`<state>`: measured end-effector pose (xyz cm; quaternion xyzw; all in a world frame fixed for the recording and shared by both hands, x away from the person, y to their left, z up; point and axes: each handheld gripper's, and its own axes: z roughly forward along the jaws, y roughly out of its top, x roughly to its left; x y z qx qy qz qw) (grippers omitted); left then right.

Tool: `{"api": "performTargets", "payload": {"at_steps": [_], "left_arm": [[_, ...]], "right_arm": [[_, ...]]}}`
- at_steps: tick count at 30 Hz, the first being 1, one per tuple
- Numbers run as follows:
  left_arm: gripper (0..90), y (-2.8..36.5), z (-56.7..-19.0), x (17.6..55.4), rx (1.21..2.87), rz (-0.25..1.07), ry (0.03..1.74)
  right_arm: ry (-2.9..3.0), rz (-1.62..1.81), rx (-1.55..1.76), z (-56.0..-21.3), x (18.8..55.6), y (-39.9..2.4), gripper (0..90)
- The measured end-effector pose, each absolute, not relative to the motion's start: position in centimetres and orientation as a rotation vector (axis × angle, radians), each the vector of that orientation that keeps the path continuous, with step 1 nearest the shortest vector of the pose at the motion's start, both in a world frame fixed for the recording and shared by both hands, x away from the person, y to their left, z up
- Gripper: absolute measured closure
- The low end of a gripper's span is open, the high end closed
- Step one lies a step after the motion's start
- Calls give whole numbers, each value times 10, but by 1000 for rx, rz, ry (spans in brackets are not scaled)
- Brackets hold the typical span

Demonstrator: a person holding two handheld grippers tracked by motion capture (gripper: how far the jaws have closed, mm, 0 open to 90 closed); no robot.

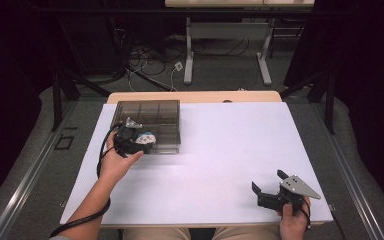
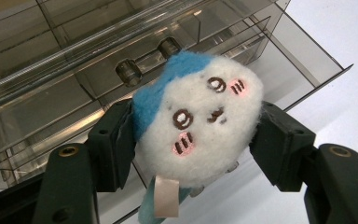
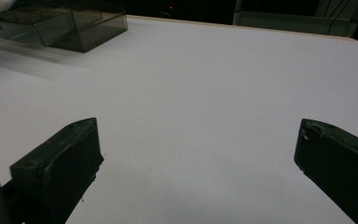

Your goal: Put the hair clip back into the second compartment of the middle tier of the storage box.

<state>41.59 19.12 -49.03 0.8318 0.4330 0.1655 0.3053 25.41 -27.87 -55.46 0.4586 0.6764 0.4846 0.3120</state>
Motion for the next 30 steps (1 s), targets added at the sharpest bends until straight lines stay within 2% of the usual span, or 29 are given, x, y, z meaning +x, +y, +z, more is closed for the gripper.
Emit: {"api": "performTargets", "payload": {"at_steps": [20,30], "left_arm": [[350,191,-494,418,2215,417,1155],[307,191,-496,420,2191,392,1183]], "right_arm": [[1787,1276,1208,-555,254,-278,2],[1788,1280,1206,-555,254,-279,2]]}}
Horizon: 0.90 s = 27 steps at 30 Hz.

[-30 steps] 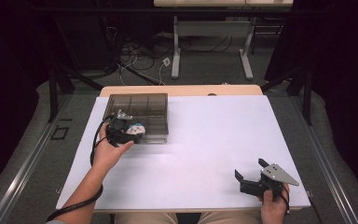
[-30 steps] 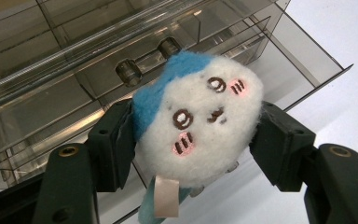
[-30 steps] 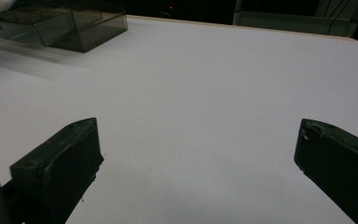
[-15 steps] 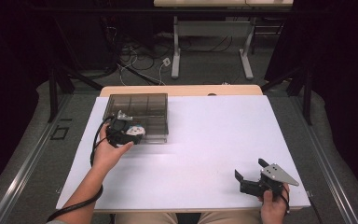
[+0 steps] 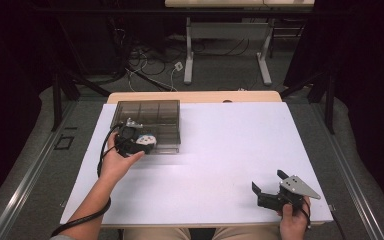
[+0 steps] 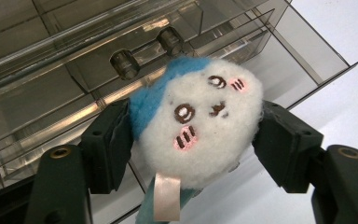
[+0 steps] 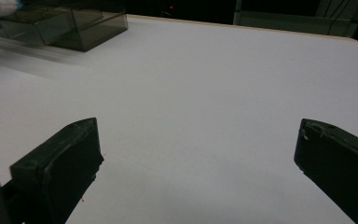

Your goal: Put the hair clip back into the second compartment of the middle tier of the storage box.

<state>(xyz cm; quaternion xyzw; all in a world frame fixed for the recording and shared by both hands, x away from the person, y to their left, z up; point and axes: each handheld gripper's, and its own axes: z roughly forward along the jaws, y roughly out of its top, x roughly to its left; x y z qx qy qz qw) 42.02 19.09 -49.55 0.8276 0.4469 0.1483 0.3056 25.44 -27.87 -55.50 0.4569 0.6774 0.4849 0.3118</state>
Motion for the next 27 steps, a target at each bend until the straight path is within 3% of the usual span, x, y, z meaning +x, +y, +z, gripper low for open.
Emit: {"api": "performTargets", "payload": {"at_steps": [27], "left_arm": [[183,205,-480,413,2056,362,1208]], "right_arm": [[1786,1272,1202,-555,254,-278,2]]}}
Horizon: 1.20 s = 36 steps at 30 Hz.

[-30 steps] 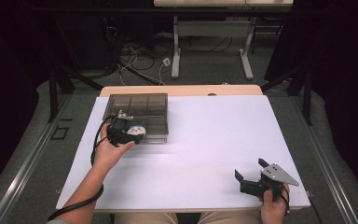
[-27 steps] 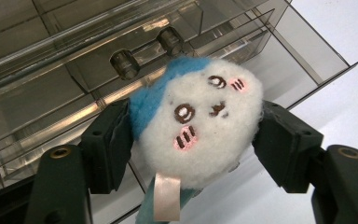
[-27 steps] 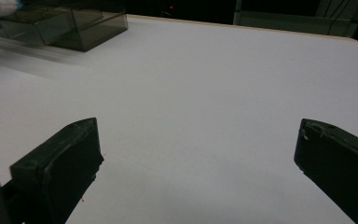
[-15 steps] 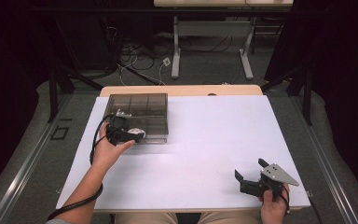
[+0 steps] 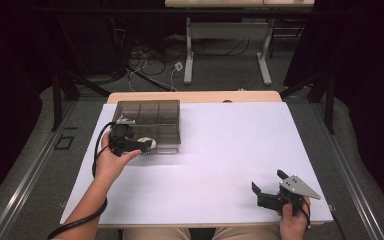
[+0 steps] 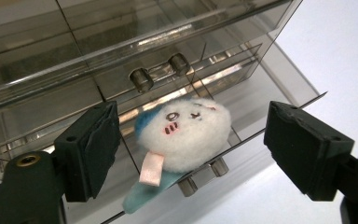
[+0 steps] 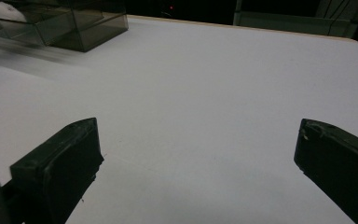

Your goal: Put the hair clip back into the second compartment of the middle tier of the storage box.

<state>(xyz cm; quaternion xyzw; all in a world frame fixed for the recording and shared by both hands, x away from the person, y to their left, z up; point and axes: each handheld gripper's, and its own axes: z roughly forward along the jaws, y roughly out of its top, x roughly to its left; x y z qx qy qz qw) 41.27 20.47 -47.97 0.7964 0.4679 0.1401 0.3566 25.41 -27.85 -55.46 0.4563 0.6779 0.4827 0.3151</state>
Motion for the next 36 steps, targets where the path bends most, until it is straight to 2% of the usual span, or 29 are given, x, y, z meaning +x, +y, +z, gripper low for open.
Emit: {"api": "performTargets", "payload": {"at_steps": [15,36], "left_arm": [[144,208,-467,395,1978,442,1142],[44,214,-456,359,1880,515,1043]], "right_arm": [[1786,1271,1201,-555,254,-278,2],[1779,1280,1209,-554,254,-277,2]]}}
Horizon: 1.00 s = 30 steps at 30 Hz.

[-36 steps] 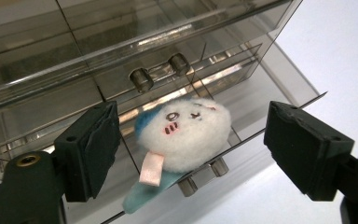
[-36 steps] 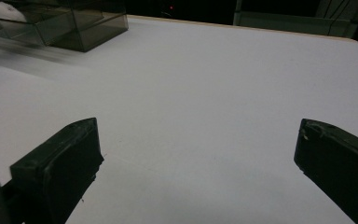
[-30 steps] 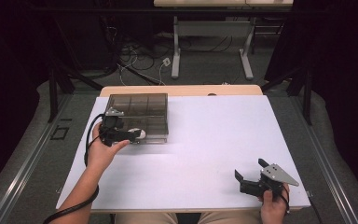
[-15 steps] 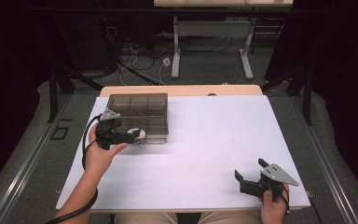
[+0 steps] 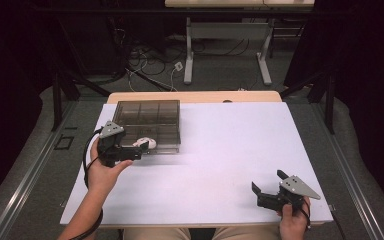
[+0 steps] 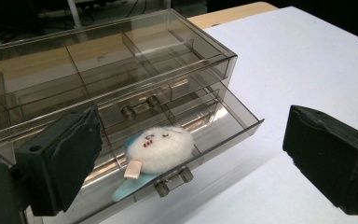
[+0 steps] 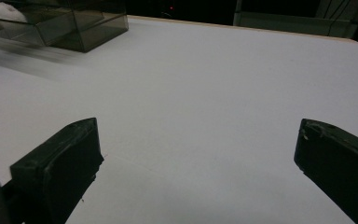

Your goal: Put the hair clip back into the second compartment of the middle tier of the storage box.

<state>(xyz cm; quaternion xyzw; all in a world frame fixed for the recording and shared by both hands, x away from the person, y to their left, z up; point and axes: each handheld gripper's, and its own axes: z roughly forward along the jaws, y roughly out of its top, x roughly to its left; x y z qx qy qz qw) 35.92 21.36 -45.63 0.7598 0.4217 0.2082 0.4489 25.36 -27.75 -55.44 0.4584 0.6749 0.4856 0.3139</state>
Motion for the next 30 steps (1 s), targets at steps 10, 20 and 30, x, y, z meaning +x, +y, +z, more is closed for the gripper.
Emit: {"api": "performTargets", "payload": {"at_steps": [10,20,30], "left_arm": [[18,223,-467,339,1842,548,1026],[4,242,-491,324,1797,547,1053],[4,259,-512,310,1773,542,1094]], "right_arm": [[1787,1283,1199,-555,254,-278,2],[1786,1282,1201,-555,254,-278,2],[1787,1269,1215,-555,254,-277,2]]}}
